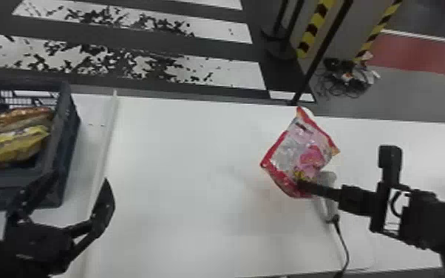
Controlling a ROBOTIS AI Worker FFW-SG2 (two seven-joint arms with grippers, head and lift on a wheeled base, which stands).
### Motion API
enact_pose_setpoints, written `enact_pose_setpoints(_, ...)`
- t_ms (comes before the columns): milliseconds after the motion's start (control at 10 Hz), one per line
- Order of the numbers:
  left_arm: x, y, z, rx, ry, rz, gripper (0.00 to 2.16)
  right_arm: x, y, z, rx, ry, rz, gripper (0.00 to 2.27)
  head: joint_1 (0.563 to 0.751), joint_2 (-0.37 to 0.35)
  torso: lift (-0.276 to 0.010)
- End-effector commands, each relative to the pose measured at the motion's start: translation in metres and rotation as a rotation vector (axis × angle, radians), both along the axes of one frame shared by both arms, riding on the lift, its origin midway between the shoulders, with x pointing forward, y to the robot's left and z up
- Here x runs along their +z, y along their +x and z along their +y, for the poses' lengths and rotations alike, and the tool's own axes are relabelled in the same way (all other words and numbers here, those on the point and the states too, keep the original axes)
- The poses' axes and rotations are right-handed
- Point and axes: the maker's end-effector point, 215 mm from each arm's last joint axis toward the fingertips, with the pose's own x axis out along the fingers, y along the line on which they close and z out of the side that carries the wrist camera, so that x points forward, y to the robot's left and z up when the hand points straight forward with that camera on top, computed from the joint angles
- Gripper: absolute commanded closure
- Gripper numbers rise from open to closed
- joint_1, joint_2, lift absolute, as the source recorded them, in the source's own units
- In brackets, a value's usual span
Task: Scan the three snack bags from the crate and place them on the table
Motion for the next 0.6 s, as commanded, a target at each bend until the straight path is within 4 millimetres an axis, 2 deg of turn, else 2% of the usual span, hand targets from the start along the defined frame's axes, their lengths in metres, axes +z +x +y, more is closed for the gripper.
enact_pose_setpoints(0,0.0,0.0,0.0,0.001,-0.002,0.0,0.07,0.035,0.01,-0.045,-0.105,0.037,-0.076,2.26,0.695,-0.261,-0.062)
enact_pose_setpoints(100,0.0,0.0,0.0,0.0,0.001,0.0,0.07,0.045,0.015,-0.076,-0.18,0.067,-0.103,2.26,0.695,-0.298,-0.062)
enact_pose_setpoints(300,0.0,0.0,0.0,0.001,0.0,0.0,0.07,0.052,0.02,-0.14,-0.338,0.086,-0.187,2.26,0.695,-0.35,-0.062)
enact_pose_setpoints(500,-0.004,0.0,0.0,0.0,0.0,0.006,0.07,0.041,0.017,-0.196,-0.499,0.071,-0.228,2.26,0.695,-0.35,-0.062)
